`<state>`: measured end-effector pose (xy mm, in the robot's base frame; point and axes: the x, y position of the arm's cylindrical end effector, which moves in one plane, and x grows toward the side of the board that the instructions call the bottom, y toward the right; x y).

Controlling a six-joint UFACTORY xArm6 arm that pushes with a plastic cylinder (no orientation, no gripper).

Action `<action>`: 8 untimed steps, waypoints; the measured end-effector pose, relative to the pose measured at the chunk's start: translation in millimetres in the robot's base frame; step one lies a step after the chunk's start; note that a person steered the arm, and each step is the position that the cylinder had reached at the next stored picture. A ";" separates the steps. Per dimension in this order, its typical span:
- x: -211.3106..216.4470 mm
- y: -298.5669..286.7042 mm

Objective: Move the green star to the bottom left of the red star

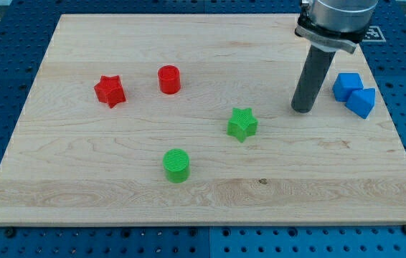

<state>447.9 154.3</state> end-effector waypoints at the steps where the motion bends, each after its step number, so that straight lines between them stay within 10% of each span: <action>1: 21.5 -6.4; 8: 45.0 -67.3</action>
<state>492.9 87.0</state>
